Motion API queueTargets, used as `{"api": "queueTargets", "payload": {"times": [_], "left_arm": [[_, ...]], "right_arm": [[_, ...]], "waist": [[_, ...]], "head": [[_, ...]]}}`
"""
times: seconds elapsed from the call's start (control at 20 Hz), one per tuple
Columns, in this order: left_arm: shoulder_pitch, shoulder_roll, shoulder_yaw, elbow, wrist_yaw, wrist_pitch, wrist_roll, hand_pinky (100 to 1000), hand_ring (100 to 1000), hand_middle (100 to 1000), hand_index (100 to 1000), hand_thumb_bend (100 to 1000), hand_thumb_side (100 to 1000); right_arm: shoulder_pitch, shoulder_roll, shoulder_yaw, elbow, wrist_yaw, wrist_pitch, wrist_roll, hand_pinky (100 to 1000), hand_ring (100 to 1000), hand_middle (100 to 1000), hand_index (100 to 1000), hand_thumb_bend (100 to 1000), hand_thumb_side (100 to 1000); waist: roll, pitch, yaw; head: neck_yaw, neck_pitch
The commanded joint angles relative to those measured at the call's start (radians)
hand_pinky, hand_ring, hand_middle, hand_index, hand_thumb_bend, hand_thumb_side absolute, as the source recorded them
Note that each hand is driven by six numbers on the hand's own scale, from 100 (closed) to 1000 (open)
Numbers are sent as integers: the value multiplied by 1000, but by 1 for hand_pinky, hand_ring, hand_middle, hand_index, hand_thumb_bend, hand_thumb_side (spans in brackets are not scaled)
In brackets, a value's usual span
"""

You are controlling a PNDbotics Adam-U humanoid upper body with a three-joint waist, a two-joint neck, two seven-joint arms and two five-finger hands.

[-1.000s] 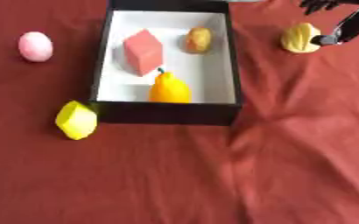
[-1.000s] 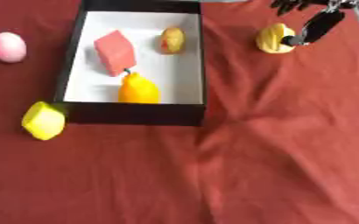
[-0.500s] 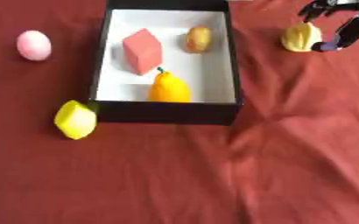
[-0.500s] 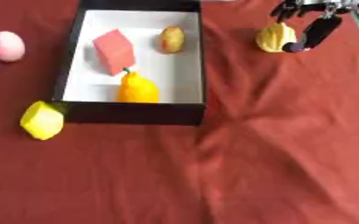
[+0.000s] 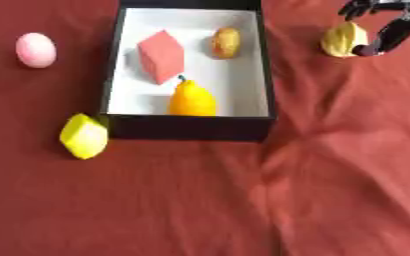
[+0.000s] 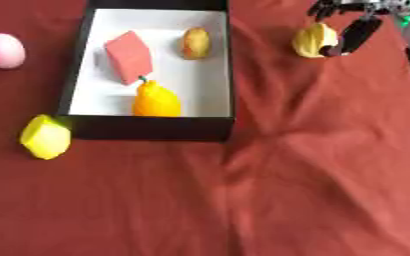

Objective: Pick up objects on the table and place them in the box.

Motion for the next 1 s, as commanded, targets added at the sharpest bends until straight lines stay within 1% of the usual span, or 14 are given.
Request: {"api": "queueTargets", "payload": {"times": [0.05,0.15,0.35,0.6,0.85,1.0], "left_arm": [[-7,33,1,-11,-4,-1,-4,642,825,842,778,267,906],[-7,33,1,-10,-5,-1,-6,642,825,842,779,268,909],[-12,32,-1,-9,-7,0,-9,642,826,842,778,267,910],[-12,33,1,-9,-8,-1,-7,643,826,843,779,264,911],[-14,32,1,-10,-7,-2,-8,644,826,844,778,262,912],[-11,32,2,-9,-8,-3,-6,644,826,844,779,261,914]], "right_arm": [[-26,-23,-24,-17,5,12,-32,924,944,836,925,357,100],[-28,-24,-27,-23,8,19,-41,925,949,841,928,354,100],[-29,-24,-26,-10,29,22,-24,923,950,842,928,355,100],[-32,-20,-41,30,94,30,-9,919,946,840,925,360,100],[-35,-13,-58,73,132,32,-11,917,940,839,922,362,100],[-36,-14,-64,86,151,33,-11,915,937,839,919,365,100]], "waist": [[1,-13,2],[-1,-9,3],[-4,-2,7],[-4,5,13],[-2,8,19],[-2,8,19]], "head": [[-4,-6],[-5,-7],[-8,-11],[-16,-17],[-21,-26],[-22,-25]]}}
